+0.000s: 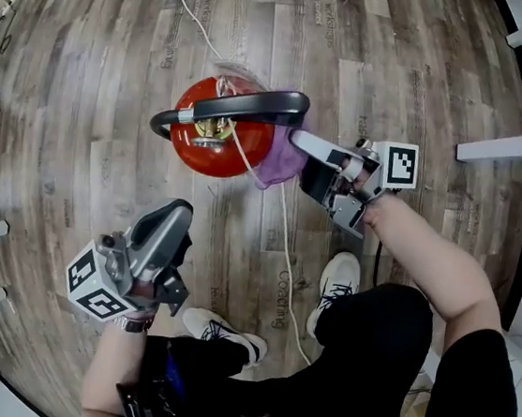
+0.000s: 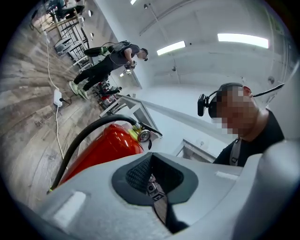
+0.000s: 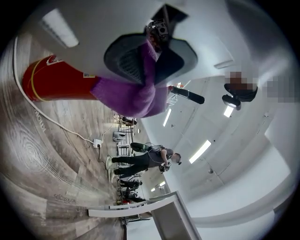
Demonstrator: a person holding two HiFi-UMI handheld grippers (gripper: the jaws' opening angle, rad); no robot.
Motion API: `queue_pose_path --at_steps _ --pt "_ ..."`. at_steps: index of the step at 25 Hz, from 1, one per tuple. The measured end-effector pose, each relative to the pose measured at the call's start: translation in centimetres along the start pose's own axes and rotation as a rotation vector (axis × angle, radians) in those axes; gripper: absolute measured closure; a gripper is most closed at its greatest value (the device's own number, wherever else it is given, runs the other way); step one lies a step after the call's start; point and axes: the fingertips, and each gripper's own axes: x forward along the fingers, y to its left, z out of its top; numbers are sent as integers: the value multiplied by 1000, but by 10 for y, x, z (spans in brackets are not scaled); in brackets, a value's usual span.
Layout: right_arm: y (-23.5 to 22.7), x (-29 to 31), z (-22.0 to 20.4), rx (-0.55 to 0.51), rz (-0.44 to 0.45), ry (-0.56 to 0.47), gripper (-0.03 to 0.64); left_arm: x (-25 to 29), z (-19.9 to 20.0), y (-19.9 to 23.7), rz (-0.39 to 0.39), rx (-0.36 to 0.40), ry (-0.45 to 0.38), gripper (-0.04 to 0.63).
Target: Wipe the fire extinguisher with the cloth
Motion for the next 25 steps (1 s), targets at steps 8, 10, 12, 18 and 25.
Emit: queue_pose_path --at_steps 8,10,12,18,25 --pt "-92 -17 -8 60 -80 -55 563 -14 3 27 66 24 3 598" --pt "-128 -30 -16 78 -136 -59 563 -19 1 31 89 32 13 598" --pt "-168 -44 -25 72 -221 -41 563 -23 -1 35 109 33 19 598" --pt "-264 -75 -50 79 -490 51 563 -31 -18 45 154 8 50 599" --pt "-279 -78 -48 70 -531 77 563 -26 -24 46 154 1 62 598"
